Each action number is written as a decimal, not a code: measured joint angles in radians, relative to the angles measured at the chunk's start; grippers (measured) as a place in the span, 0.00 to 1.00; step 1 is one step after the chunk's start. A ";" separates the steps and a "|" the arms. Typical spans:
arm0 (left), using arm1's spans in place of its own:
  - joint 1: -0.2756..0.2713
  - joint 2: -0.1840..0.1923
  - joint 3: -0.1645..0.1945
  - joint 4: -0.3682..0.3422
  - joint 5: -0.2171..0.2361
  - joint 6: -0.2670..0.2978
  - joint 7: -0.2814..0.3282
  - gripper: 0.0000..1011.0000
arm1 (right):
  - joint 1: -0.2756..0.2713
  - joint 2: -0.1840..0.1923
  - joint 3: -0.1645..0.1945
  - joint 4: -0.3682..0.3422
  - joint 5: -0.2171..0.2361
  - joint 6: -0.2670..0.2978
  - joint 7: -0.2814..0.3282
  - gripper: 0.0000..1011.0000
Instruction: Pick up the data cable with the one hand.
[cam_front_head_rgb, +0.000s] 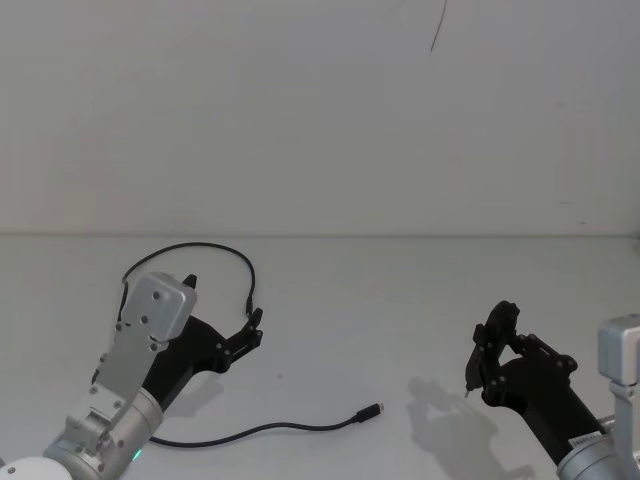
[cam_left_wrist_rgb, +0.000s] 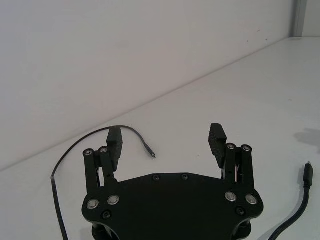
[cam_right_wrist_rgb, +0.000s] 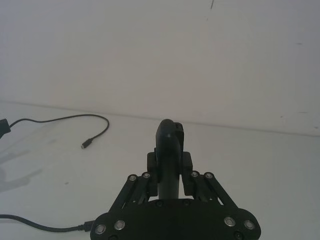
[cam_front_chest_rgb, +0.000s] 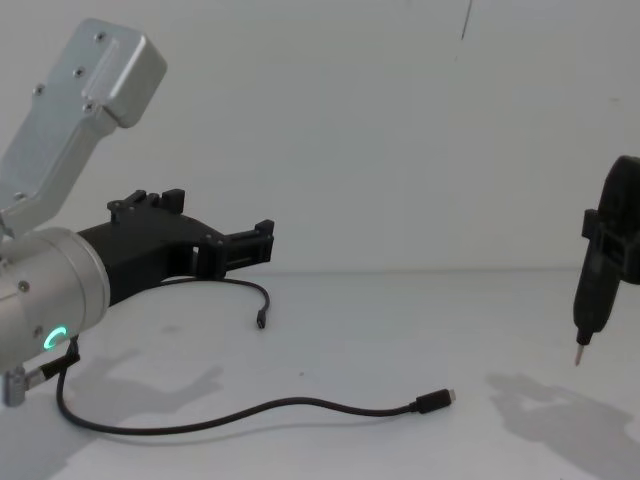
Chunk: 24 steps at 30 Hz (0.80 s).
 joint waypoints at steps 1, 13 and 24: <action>0.000 0.000 0.000 0.000 0.000 0.000 0.000 0.99 | 0.000 0.000 0.000 0.000 0.000 0.000 0.000 0.26; 0.000 0.000 0.000 0.000 0.000 0.000 0.000 0.99 | 0.000 0.000 0.000 0.000 0.000 0.000 0.000 0.26; 0.000 0.000 0.000 0.000 0.000 0.000 0.000 0.99 | 0.000 0.000 0.000 0.000 0.000 0.000 0.000 0.26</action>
